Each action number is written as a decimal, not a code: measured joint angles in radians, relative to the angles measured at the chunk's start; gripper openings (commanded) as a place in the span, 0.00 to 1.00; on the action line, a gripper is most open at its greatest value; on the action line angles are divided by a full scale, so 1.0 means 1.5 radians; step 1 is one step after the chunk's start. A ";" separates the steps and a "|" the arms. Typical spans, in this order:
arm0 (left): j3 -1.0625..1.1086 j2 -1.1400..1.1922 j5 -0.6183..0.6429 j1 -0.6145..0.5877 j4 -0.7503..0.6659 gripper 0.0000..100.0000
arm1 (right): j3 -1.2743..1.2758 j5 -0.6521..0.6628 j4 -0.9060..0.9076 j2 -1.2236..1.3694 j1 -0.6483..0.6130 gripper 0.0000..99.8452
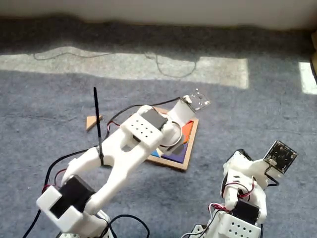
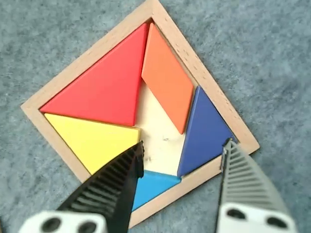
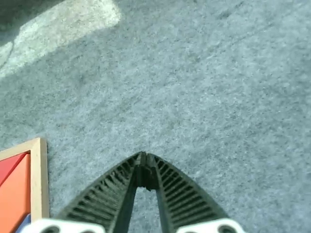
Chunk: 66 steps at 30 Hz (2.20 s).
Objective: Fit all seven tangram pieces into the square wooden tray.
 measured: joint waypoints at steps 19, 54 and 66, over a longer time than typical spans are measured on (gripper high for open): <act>0.014 -0.279 0.047 -0.205 0.096 0.26 | 0.000 0.000 0.000 0.000 -0.003 0.01; 0.347 -0.331 -0.111 -0.445 0.053 0.26 | 0.000 0.000 0.000 0.000 -0.003 0.01; 0.422 -0.331 -0.083 -0.435 -0.049 0.31 | 0.000 0.000 0.000 0.000 -0.003 0.01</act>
